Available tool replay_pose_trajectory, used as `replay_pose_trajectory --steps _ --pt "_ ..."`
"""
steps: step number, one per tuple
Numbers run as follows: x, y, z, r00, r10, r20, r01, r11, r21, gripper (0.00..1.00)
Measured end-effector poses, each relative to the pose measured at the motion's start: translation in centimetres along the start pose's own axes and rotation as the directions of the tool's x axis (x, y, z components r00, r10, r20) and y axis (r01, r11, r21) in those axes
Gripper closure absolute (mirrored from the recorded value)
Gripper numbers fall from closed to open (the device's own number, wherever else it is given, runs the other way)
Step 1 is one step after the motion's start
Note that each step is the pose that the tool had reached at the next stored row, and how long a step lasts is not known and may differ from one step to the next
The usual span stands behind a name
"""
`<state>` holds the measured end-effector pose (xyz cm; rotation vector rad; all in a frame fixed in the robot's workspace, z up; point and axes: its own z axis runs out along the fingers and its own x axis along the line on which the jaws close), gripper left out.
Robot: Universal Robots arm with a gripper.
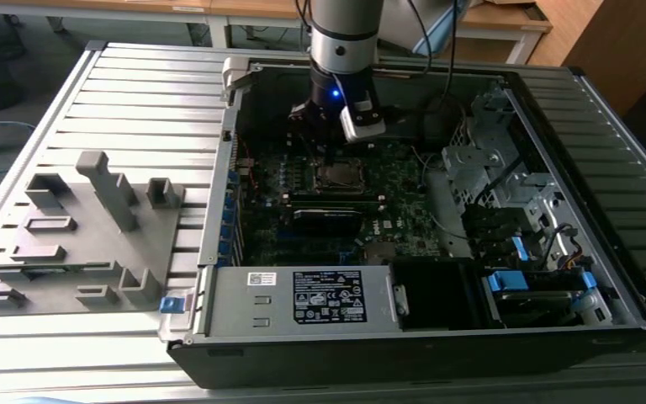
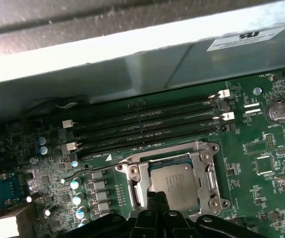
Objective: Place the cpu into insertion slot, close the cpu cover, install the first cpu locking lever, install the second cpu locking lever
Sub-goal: 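Install the first cpu locking lever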
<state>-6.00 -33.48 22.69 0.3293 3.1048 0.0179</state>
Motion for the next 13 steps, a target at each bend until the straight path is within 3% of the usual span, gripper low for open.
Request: replay_pose_trajectory --steps 6,13 --pt "-0.02 0.01 -0.95 1.0 0.0 0.0 0.0 1.0 0.0 0.89" --pt "0.01 0.01 -1.05 1.0 -0.008 0.0002 0.008 1.0 -0.0005 0.89"
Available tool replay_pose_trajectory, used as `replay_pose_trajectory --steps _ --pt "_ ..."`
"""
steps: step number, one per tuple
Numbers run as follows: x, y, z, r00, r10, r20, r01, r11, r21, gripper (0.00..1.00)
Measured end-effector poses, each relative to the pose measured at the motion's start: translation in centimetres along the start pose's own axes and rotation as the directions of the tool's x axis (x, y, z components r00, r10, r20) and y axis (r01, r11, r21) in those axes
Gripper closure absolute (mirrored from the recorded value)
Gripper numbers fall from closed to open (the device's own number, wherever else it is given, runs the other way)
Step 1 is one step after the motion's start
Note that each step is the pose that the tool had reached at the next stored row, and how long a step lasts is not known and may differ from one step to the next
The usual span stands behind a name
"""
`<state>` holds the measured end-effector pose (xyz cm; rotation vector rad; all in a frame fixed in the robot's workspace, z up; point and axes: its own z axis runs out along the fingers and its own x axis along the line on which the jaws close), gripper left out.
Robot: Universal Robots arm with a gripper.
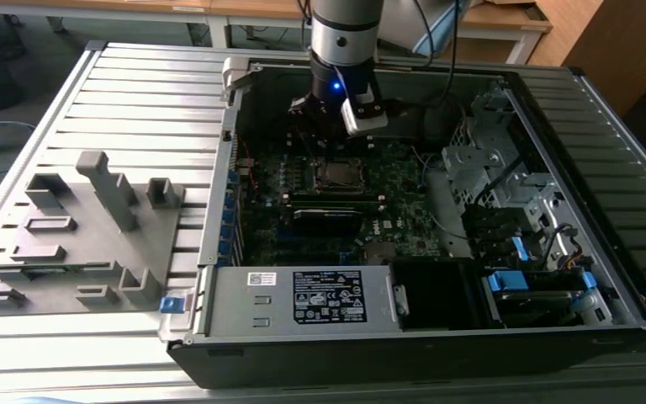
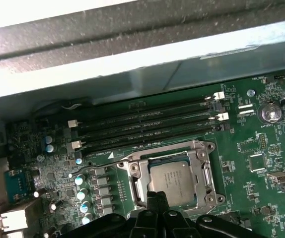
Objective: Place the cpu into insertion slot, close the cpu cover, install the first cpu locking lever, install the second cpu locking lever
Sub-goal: 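Install the first cpu locking lever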
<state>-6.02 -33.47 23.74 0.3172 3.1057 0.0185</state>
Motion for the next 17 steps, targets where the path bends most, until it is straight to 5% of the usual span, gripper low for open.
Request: replay_pose_trajectory --steps 8,9,13,17 --pt "0.02 -0.01 0.0 0.9972 -0.075 -0.001 0.075 0.9972 -0.0014 0.89" --pt "0.02 -0.05 -0.01 0.9972 -0.075 -0.002 0.075 0.9971 -0.0083 0.89" --pt "0.0 -0.13 0.0 0.9971 -0.075 -0.0109 0.074 0.9942 -0.0778 0.89" --pt "0.08 -0.33 0.0 0.9971 -0.075 -0.0138 0.073 0.9923 -0.1 0.89"
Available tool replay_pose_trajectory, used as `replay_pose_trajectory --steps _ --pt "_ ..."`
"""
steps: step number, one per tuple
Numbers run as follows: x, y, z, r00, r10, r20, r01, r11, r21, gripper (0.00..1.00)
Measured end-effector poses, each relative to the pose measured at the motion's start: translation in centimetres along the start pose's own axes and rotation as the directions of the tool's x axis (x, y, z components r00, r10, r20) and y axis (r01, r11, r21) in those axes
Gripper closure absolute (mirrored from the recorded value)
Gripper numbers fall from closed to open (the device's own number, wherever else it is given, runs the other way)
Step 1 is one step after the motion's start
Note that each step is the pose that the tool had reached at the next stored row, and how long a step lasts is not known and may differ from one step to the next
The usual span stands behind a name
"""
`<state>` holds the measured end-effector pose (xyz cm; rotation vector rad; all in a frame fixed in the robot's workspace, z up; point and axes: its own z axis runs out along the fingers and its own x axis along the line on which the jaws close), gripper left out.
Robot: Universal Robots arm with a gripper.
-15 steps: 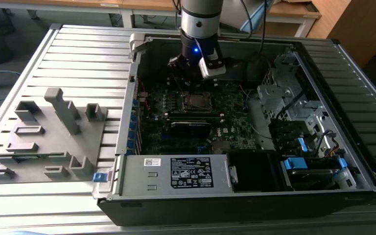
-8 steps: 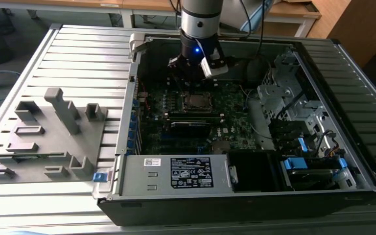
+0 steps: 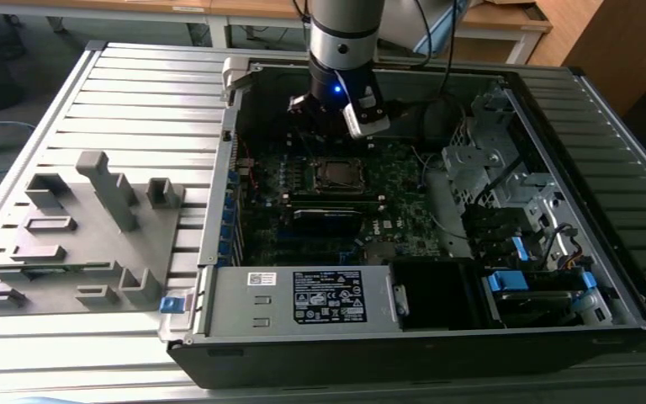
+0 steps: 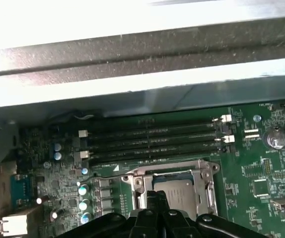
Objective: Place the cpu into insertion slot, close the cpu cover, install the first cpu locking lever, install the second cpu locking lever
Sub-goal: 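Install the first cpu locking lever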
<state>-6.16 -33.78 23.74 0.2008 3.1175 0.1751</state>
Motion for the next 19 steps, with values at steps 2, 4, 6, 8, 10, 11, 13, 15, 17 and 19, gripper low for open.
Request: replay_pose_trajectory --steps 2,4,6,8,10,11,13,15,17,19 --pt "0.35 -0.14 0.0 1.0 0.0 -0.0003 0.0 1.0 -0.0044 0.89" --pt "0.73 -0.26 0.0 1.0 0.0 -0.0002 0.0 1.0 -0.0058 0.89" --pt "0.96 -0.35 0.0 1.0 0.0 -0.0002 0.0 1.0 -0.006 0.89" --pt "1.05 -0.39 -0.01 1.0 0.0 0.0001 0.0 1.0 -0.0061 0.89" --pt "1.06 -0.39 -0.09 1.0 0.0 0.0014 0.0 1.0 -0.006 0.89" --pt "1.06 -0.38 -0.19 1.0 0.0 0.002 0.0 1.0 -0.0063 0.89" --pt "1.06 -0.34 -0.5 1.0 0.0 0.0028 0.0 1.0 -0.0064 0.89" --pt "1.06 -0.3 -0.88 1.0 -0.001 0.0034 0.001 1.0 -0.0065 0.89" --pt "1.05 -0.26 -1.23 1.0 -0.001 0.0039 0.001 1.0 -0.0066 0.89" --pt "1.05 -0.22 -1.55 1.0 -0.001 0.0044 0.001 1.0 -0.0066 0.89"
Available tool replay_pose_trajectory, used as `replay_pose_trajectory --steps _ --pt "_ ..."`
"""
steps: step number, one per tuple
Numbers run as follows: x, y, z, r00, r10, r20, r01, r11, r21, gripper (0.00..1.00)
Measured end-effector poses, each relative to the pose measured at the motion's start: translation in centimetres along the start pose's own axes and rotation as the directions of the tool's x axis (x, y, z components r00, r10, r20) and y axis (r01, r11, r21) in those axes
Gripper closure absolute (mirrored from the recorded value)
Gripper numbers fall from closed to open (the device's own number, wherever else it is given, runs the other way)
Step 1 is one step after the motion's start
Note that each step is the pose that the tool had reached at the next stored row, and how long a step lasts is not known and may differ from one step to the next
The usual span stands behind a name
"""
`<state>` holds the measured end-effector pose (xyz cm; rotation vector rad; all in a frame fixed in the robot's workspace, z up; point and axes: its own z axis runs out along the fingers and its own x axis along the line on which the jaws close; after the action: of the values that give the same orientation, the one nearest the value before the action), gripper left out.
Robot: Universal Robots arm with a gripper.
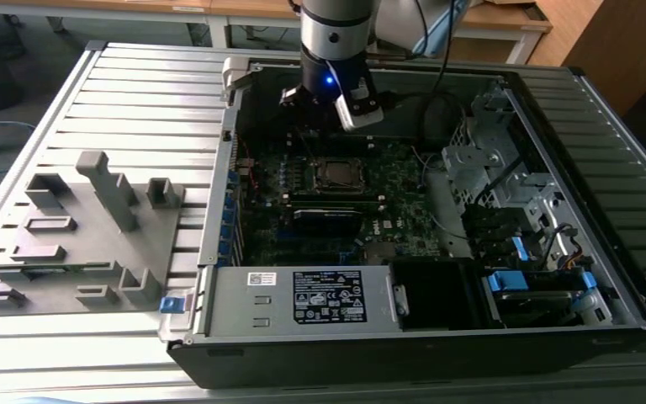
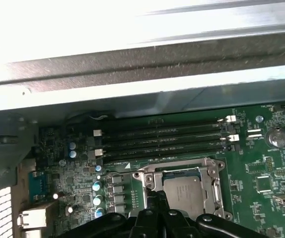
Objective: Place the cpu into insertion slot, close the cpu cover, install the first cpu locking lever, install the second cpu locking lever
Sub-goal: 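Install the first cpu locking lever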
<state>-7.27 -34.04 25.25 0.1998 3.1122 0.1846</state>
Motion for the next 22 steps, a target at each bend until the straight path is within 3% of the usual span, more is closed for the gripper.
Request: replay_pose_trajectory --steps 9,18,22 --pt "0.1 0.03 -0.32 1.0 0.0 0.0009 0.0 1.0 0.0 0.89" --pt "2.39 -0.27 -0.37 1.0 0.0 0.0035 0.0 1.0 -0.0005 0.89" --pt "2.52 -0.29 -0.44 1.0 -0.001 0.0045 0.001 1.0 -0.0006 0.89"
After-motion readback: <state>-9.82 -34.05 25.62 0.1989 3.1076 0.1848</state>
